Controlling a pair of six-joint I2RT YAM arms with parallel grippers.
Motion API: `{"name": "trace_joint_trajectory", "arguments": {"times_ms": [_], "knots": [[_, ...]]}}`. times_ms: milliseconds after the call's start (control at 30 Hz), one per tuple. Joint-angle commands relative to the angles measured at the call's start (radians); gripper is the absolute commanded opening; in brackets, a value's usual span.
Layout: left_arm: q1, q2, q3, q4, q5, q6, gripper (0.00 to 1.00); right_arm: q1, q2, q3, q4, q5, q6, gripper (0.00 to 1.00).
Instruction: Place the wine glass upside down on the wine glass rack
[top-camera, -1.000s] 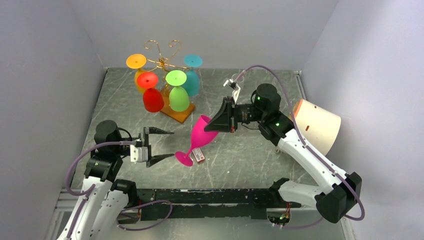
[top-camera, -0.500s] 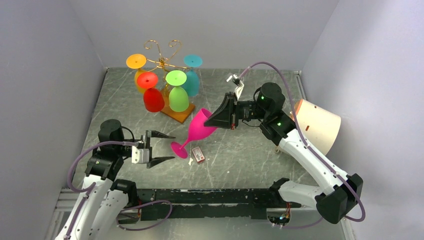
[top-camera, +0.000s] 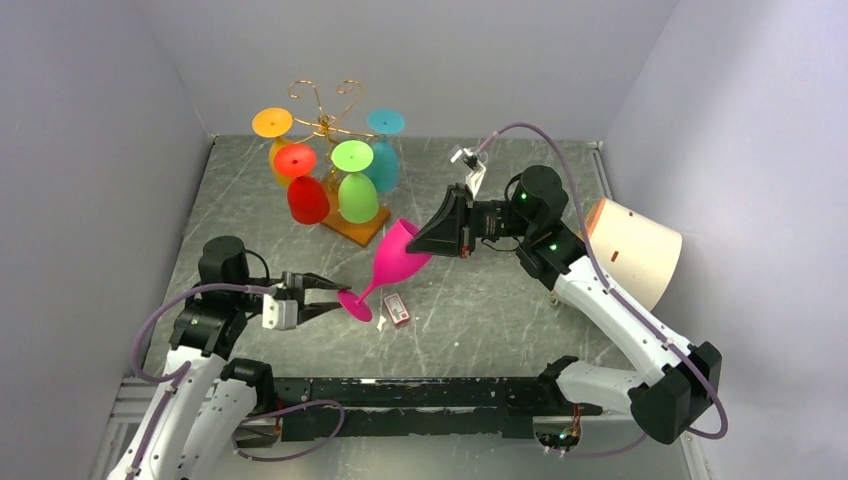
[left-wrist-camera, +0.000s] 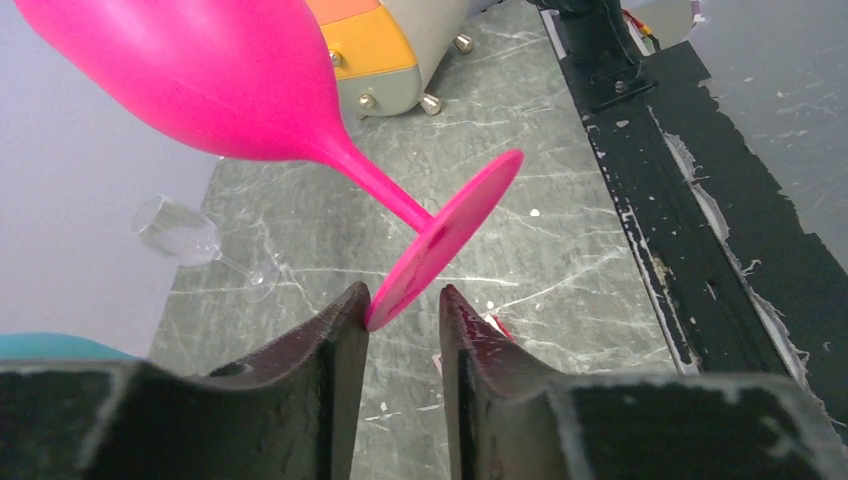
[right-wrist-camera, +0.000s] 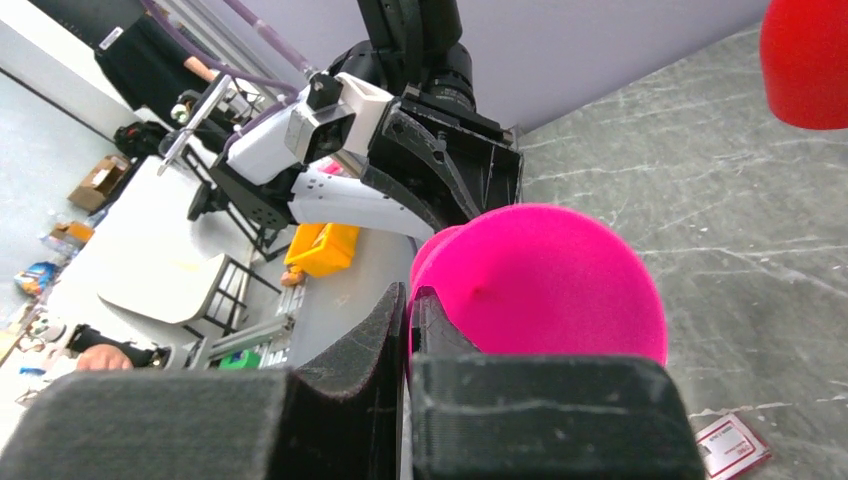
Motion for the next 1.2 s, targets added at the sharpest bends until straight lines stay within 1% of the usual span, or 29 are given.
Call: {"name": "trace_joint_trajectory", "arguments": {"times_ms": [0, 33, 100, 233, 333, 433, 500, 533, 600, 633, 733, 867, 967, 1100, 1167], "knots": [[-0.008, 0.004, 0.043, 0.002, 0.042, 0.048, 0.31, 0.002, 0.006, -0.012, 0.047, -0.003, 0.017, 0.0], [-0.007, 0.001, 0.042, 0.007, 0.04, 0.045, 0.3, 0.002, 0.008, -0.014, 0.048, -0.001, 0.017, 0.0], [-0.007, -0.005, 0.037, 0.025, 0.036, 0.03, 0.31, 0.002, 0.011, -0.017, 0.055, 0.002, 0.023, 0.0], [-0.008, -0.011, 0.034, 0.037, 0.043, 0.019, 0.41, 0.002, 0.015, -0.018, 0.064, 0.005, 0.03, 0.0], [-0.008, -0.007, 0.039, 0.028, 0.056, 0.03, 0.41, 0.001, 0.017, -0.016, 0.071, 0.008, 0.036, 0.0], [-0.008, -0.002, 0.045, 0.016, 0.069, 0.041, 0.35, 0.004, 0.02, -0.018, 0.078, 0.01, 0.04, 0.0], [-0.008, -0.002, 0.049, 0.009, 0.075, 0.048, 0.29, 0.004, 0.025, -0.018, 0.078, 0.012, 0.041, 0.0], [-0.008, -0.001, 0.05, 0.007, 0.075, 0.052, 0.24, 0.005, 0.028, -0.018, 0.08, 0.012, 0.043, 0.0], [-0.008, -0.009, 0.052, 0.006, 0.067, 0.057, 0.12, 0.005, 0.03, -0.018, 0.082, 0.016, 0.045, 0.01], [-0.008, -0.015, 0.051, 0.015, 0.059, 0.05, 0.07, 0.006, 0.029, -0.018, 0.082, 0.02, 0.045, 0.05], [-0.008, -0.048, 0.035, 0.078, 0.023, -0.008, 0.07, 0.005, 0.022, -0.018, 0.082, 0.037, 0.043, 0.13], [-0.008, -0.095, 0.004, 0.199, -0.039, -0.128, 0.07, 0.005, -0.008, -0.016, 0.074, 0.094, 0.028, 0.39], [-0.008, -0.118, 0.002, 0.252, -0.076, -0.181, 0.07, 0.003, -0.044, -0.017, 0.06, 0.154, 0.01, 0.56], [-0.007, -0.121, 0.021, 0.304, -0.114, -0.237, 0.07, 0.003, -0.093, -0.014, 0.029, 0.242, -0.026, 0.75], [-0.008, -0.119, 0.032, 0.322, -0.136, -0.252, 0.07, 0.003, -0.115, -0.017, 0.016, 0.276, -0.039, 0.81]]}}
